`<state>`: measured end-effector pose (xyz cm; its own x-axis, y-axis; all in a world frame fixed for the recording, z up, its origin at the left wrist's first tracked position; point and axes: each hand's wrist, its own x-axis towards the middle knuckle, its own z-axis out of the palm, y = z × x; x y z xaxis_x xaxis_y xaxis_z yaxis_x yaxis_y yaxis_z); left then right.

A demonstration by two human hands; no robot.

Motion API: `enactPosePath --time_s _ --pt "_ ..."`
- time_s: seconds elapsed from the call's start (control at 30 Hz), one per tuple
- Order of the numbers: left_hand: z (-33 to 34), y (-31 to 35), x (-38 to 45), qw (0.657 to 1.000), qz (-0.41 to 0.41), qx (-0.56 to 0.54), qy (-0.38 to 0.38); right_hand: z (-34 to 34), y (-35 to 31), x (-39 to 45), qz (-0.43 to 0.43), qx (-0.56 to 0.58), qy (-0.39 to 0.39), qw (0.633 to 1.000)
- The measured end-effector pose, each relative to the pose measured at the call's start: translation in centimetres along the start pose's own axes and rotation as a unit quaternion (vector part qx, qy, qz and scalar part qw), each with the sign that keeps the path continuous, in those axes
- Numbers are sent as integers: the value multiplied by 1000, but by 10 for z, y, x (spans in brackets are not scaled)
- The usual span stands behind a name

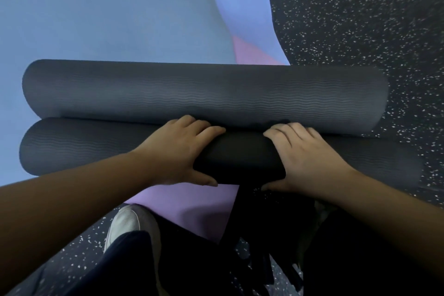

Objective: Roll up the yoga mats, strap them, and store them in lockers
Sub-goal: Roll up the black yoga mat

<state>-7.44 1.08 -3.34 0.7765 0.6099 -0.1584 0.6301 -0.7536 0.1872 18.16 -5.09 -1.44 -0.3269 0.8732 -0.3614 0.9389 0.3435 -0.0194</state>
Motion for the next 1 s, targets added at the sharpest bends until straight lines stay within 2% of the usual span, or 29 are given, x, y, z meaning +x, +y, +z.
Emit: enactPosePath --time_s 0.27,0.47,0.67,0.9,1.0 --pt "7 -1 -2 998 -1 26 49 -4 -1 1 -12 42 1 999" --pt "-2 -6 8 999 -42 21 -4 -21 1 1 -13 84 -22 996" --pt "-22 -9 23 990 -130 -6 -60 -35 3 4 6 99 -10 995" --pt "-35 -15 39 985 -160 0 -66 -38 0 6 -5 82 49 995" --pt "-40 -19 43 984 -166 -3 -61 -50 1 10 -7 74 10 997"
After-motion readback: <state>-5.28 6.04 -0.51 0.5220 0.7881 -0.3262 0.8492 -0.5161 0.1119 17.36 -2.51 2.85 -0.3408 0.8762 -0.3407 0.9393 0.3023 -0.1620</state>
